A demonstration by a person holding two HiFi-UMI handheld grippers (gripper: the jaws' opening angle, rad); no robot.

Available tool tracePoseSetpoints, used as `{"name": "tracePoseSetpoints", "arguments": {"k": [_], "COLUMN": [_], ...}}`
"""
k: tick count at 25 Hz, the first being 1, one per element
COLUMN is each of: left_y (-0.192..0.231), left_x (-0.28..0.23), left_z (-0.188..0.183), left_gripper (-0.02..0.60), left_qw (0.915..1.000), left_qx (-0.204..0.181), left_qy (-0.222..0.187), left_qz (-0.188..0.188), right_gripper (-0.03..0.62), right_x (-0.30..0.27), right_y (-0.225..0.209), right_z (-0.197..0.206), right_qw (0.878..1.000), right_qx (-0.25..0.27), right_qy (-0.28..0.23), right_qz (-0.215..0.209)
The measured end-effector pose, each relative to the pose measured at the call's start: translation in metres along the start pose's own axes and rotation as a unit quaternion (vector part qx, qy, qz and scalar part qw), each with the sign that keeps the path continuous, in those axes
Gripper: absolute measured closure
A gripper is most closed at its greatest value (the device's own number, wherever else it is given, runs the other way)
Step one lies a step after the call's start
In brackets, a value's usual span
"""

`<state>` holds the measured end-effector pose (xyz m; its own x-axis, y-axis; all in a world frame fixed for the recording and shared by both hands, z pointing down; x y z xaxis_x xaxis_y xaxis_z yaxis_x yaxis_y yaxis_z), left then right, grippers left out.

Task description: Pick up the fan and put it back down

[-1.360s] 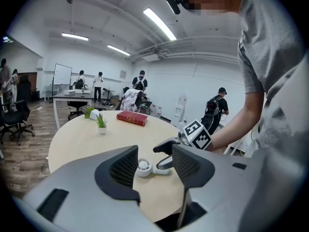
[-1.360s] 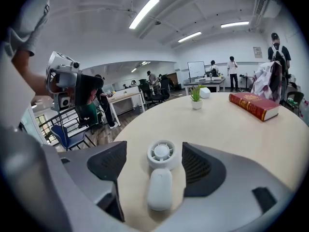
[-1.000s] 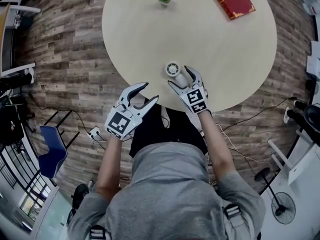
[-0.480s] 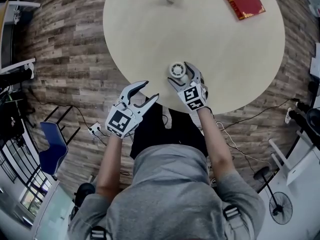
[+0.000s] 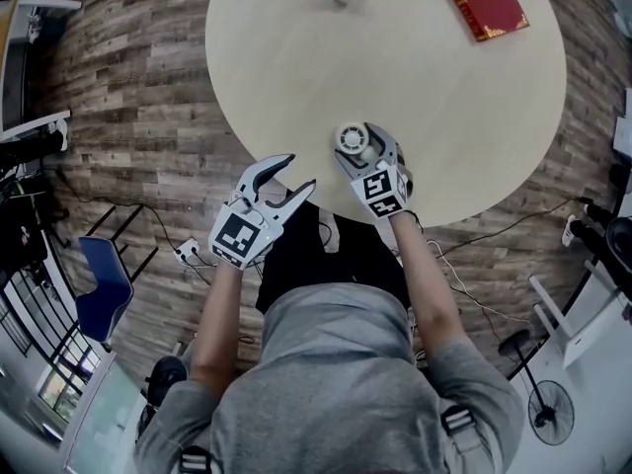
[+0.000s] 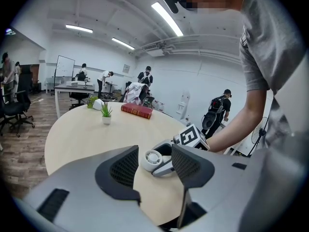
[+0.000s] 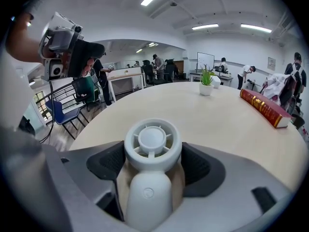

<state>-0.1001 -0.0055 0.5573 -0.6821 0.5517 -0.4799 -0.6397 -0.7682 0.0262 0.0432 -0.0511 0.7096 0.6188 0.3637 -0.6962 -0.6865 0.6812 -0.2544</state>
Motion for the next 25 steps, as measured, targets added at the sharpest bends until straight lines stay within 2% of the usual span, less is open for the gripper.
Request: {"name": "tracePoseSetpoints", "arguments": {"k": [8, 11, 14, 25], "left_y": [-0.001, -0.005, -0.005, -0.012], "left_x": [0.007, 0.011, 0.012, 0.023], "left_z": [-0.011, -0.017, -0.019, -0.029], "left_gripper": [0.351, 0.351, 0.351, 0.351], "left_qw": [1.0, 0.9999, 0.9999, 0.9993], "left_qx": [-0.006, 0.004, -0.012, -0.025], "left_qy": [-0.002, 0.0, -0.004, -0.008], "left_qz": [-0.007, -0.01, -0.011, -0.026], "right_gripper": [0.227, 0.229, 0.23, 0.232], "right_x": [0.001, 0.002, 0.002, 0.013], "right_y": [0.001, 0.002, 0.001, 0.007], "right_z": [-0.001, 0.0, -0.001, -0.031], "right_qw": [1.0, 1.0, 1.0, 0.999], "right_qx": [0.001, 0.007, 0.014, 0.026], "right_qy": [0.002, 0.005, 0.005, -0.037], "right_qz": [0.001, -0.003, -0.006, -0.009]}}
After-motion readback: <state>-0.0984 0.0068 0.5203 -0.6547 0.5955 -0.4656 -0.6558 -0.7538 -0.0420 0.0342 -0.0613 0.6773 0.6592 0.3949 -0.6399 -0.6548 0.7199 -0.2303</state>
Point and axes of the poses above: the fingertips, and each gripper's own axes: x backward along the fingers, y to its left, z out of its underside, the point moved 5 cm from there along x, backward along the fingers, and after that the axes turned 15 degrees about -x, right-handed, at the moved point
